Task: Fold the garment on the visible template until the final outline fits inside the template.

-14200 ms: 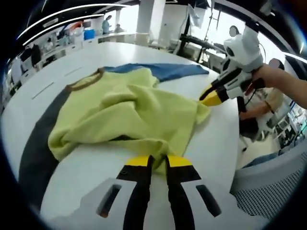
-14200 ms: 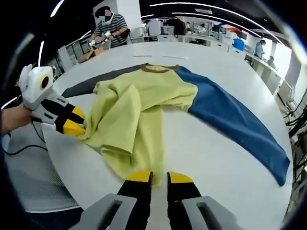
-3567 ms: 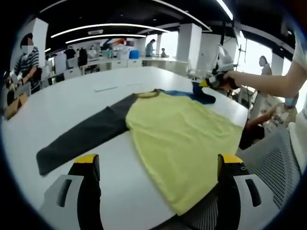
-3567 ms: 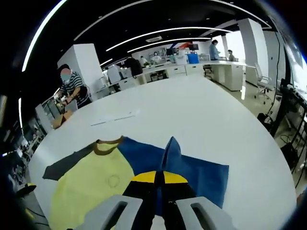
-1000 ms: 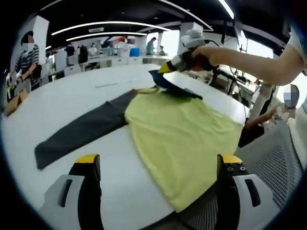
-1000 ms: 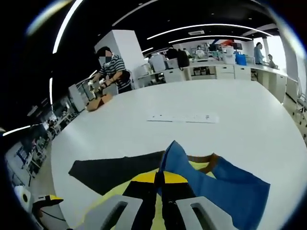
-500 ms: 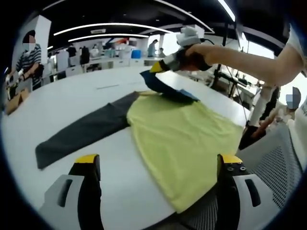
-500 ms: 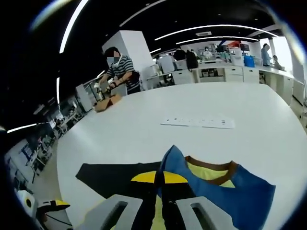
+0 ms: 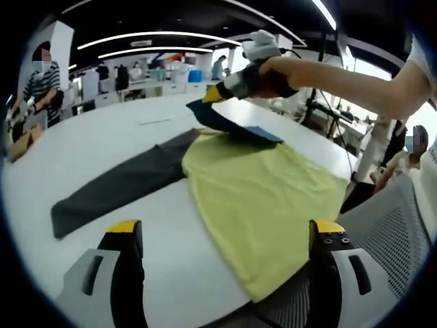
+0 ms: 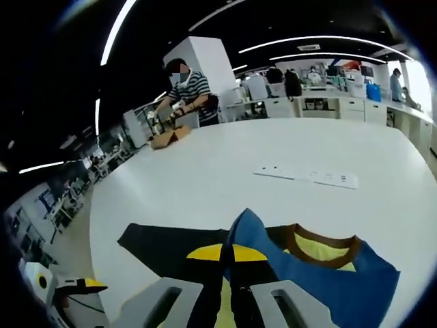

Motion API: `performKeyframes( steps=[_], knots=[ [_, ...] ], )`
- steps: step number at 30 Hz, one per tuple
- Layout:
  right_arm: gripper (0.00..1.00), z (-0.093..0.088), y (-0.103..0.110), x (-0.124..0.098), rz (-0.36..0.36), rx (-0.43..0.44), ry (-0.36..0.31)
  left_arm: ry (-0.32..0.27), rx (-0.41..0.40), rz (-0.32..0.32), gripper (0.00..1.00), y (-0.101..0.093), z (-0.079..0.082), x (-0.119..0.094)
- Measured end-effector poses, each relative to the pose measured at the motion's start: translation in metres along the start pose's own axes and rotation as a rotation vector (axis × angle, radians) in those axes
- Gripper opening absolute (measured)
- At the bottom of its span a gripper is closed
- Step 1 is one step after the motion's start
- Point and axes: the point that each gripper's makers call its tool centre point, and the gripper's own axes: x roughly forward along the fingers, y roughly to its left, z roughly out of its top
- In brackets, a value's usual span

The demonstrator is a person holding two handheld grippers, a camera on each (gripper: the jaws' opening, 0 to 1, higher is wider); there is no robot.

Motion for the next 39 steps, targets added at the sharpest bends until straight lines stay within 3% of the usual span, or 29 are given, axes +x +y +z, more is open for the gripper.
performKeyframes(
  steps=[7,18,27,35,39],
  knots=[
    [0.0,-0.023,0.016,0.017,0.041,-0.088,0.064,-0.001,-0.005,0.002,0.98,0.001,0.0,0.001],
    [0.0,-0.063,0.02,0.041,-0.025,-0.119,0.076,-0.01,-0.009,0.0,0.99,0.001,0.0,0.0],
    [0.0,-0.091,0.028,0.051,-0.009,-0.122,0.113,-0.011,-0.019,-0.005,0.99,0.002,0.0,0.0],
    [0.0,-0.104,0.042,0.05,0.047,-0.115,0.134,-0.016,-0.015,-0.001,0.99,0.002,0.002,0.0],
    [0.12,-0.101,0.043,0.047,0.054,-0.127,0.117,-0.018,-0.016,0.01,0.99,0.005,0.003,-0.001]
  ],
)
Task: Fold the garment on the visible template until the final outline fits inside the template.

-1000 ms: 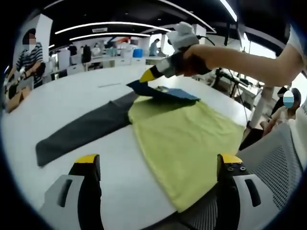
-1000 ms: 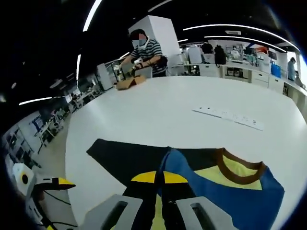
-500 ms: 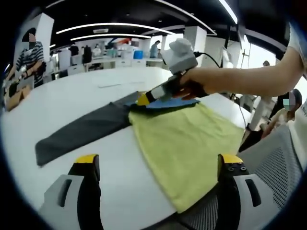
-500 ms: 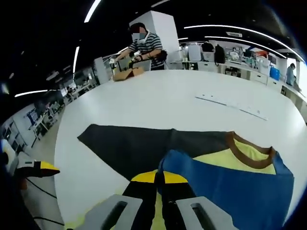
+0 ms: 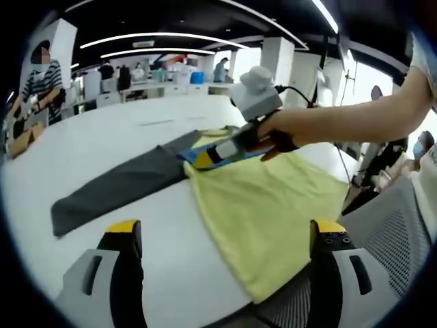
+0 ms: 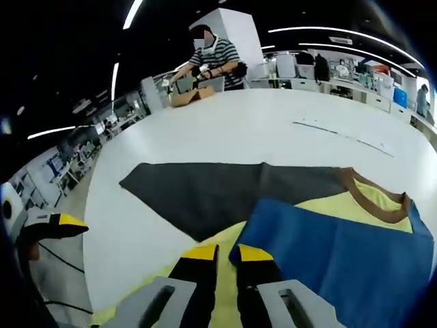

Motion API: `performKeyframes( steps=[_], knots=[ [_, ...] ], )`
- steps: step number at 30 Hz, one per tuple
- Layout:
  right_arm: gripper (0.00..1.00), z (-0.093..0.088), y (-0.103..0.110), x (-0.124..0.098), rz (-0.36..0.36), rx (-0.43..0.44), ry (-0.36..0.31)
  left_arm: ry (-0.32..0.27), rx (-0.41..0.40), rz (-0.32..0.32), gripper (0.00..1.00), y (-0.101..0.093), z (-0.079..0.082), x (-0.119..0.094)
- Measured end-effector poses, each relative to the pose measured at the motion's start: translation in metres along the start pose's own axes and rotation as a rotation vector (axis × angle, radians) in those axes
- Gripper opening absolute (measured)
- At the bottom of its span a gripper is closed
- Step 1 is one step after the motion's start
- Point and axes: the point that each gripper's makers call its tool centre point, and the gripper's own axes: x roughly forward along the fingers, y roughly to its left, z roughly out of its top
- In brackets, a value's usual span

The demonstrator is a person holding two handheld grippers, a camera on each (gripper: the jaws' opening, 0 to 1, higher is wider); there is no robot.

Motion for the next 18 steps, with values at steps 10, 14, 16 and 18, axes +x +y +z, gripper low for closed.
performKeyframes(
  steps=[10,14,16,18],
  knots=[
    [0.64,0.012,-0.012,-0.011,-0.045,-0.056,-0.048,0.004,0.024,0.014,0.99,0.005,0.003,-0.002],
    [0.78,0.012,-0.018,-0.018,-0.045,-0.042,-0.055,0.005,0.023,0.022,0.99,0.009,0.004,-0.004],
    [0.82,0.011,-0.024,-0.022,-0.056,-0.034,-0.055,-0.01,0.014,0.019,0.99,0.01,0.007,-0.006],
    [0.84,0.011,-0.027,-0.027,-0.061,-0.041,-0.06,-0.007,0.016,0.023,0.99,0.012,0.007,-0.006]
  ],
)
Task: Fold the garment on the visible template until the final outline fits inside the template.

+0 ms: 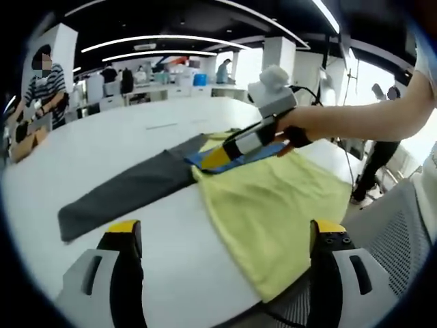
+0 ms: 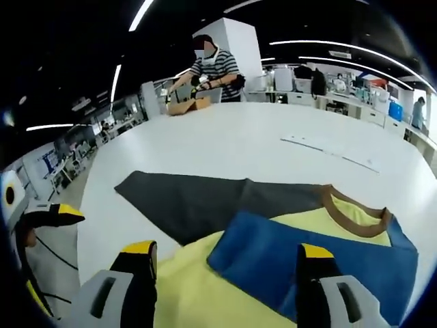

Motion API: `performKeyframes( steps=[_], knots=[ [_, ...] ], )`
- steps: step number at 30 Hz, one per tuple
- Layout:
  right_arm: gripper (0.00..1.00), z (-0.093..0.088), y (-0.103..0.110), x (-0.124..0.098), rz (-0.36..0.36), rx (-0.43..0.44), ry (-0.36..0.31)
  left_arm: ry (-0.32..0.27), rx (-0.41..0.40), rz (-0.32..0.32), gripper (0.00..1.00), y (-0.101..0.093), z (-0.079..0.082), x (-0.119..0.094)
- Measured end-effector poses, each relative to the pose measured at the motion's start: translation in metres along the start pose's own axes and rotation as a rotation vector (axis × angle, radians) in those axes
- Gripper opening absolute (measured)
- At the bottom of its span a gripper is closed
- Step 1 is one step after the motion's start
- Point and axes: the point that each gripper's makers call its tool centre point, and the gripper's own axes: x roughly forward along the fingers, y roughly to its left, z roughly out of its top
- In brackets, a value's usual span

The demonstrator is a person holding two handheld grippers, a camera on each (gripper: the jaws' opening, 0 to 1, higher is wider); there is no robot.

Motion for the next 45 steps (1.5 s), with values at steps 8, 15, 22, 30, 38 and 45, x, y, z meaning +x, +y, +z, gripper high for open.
performKeyframes(
  steps=[8,15,22,30,38,45],
  knots=[
    [0.87,0.0,-0.024,-0.023,-0.031,0.017,-0.029,-0.002,0.018,0.02,0.99,0.01,0.006,-0.003],
    [0.82,-0.003,-0.045,-0.046,-0.059,0.036,-0.054,0.005,0.009,0.048,0.99,0.024,0.008,-0.004],
    [0.75,-0.008,-0.073,-0.077,-0.111,0.034,-0.091,0.009,-0.008,0.104,0.99,0.048,0.006,-0.012],
    [0.69,-0.021,-0.109,-0.11,-0.189,0.063,-0.102,0.025,-0.024,0.166,0.99,0.075,0.004,-0.016],
    [0.65,-0.045,-0.134,-0.137,-0.246,0.076,-0.085,0.01,-0.044,0.286,0.91,0.116,0.007,-0.028],
    [0.56,-0.061,-0.149,-0.153,-0.278,0.092,-0.087,-0.029,-0.14,0.385,0.82,0.163,0.001,-0.037]
  ],
)
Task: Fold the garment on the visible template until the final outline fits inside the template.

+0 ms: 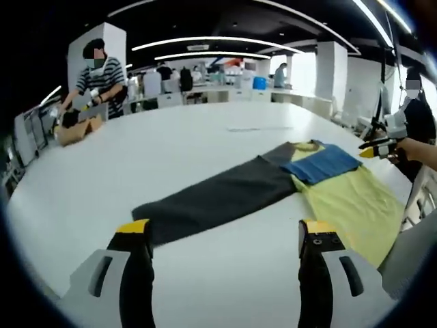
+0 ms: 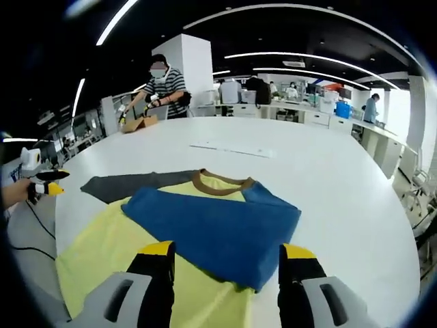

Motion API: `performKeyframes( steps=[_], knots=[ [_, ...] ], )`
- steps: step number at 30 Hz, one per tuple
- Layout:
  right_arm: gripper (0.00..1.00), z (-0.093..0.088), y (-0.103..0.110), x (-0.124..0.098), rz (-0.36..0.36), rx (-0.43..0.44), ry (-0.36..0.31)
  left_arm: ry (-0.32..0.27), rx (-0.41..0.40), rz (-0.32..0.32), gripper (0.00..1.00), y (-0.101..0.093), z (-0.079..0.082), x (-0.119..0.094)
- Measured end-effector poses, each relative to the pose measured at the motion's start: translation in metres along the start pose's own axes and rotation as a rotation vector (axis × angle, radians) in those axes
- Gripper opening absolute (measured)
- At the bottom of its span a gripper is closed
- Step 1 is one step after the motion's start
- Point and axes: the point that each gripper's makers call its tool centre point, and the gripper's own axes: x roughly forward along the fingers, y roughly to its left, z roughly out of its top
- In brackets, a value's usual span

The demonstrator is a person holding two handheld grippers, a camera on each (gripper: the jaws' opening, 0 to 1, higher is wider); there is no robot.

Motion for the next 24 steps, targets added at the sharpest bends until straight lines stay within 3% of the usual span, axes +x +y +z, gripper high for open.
performKeyframes(
  steps=[8,11,15,20,24],
  knots=[
    [0.41,-0.012,-0.016,-0.005,-0.036,0.015,0.005,0.021,-0.033,0.098,0.72,0.042,-0.012,0.01],
    [0.35,-0.018,-0.019,-0.006,-0.034,0.02,0.016,-0.007,-0.019,0.147,0.62,0.058,-0.015,0.016],
    [0.23,-0.025,-0.02,-0.009,-0.034,-0.004,0.038,0.011,-0.045,0.195,0.47,0.075,-0.027,0.024],
    [0.2,-0.033,-0.023,-0.012,-0.036,-0.007,0.052,0.042,-0.099,0.245,0.38,0.091,-0.038,0.031],
    [0.14,-0.039,-0.025,-0.014,-0.041,-0.011,0.068,0.035,-0.126,0.257,0.36,0.098,-0.039,0.036]
  ],
)
